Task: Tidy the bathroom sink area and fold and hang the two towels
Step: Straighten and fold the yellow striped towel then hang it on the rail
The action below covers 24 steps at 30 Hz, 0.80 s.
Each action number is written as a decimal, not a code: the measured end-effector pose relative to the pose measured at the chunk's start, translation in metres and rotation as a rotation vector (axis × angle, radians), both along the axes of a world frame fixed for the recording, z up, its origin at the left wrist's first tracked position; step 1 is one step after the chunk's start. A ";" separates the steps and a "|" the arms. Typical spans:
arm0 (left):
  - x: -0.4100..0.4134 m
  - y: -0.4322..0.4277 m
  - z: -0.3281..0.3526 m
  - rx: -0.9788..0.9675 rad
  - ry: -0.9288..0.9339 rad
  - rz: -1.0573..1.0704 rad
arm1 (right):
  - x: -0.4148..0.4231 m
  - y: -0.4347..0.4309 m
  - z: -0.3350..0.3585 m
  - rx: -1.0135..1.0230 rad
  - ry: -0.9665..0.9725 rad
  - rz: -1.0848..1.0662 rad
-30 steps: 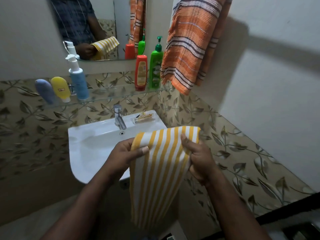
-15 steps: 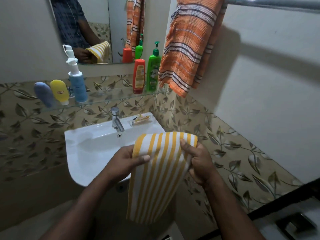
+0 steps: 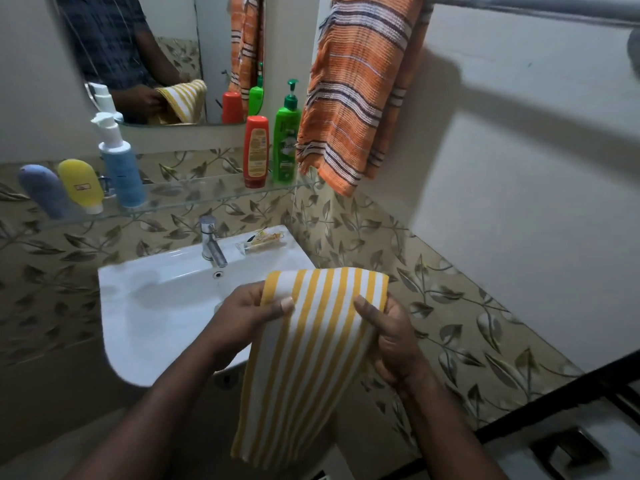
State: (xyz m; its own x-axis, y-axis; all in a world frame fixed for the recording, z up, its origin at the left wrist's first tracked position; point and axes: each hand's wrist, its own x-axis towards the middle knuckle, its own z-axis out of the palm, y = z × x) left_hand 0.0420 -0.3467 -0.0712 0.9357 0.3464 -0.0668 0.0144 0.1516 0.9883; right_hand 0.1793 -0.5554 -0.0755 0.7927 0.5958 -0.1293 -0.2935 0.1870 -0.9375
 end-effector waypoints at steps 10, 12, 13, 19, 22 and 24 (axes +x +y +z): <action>0.053 -0.017 0.045 -0.083 -0.131 -0.046 | 0.043 -0.022 0.029 0.016 -0.128 0.036; 0.064 -0.020 0.056 -0.066 -0.169 -0.088 | 0.051 -0.025 0.047 0.028 -0.150 -0.006; 0.071 -0.020 0.062 -0.045 -0.177 -0.109 | 0.054 -0.026 0.056 0.048 -0.151 -0.035; 0.107 -0.009 0.087 -0.009 -0.196 -0.271 | 0.064 -0.024 0.088 0.168 -0.202 -0.198; 0.119 -0.003 0.091 -0.058 -0.215 -0.298 | 0.066 -0.021 0.098 0.164 -0.258 -0.310; 0.126 0.002 0.095 -0.099 -0.221 -0.315 | 0.062 -0.019 0.108 0.191 -0.260 -0.344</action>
State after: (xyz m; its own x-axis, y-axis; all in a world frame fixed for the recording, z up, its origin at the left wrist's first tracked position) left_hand 0.1684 -0.3443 0.0243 0.9907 0.0423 0.1289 -0.1356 0.2685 0.9537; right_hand 0.2414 -0.5740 0.0326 0.9397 0.2869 0.1861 0.0555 0.4089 -0.9109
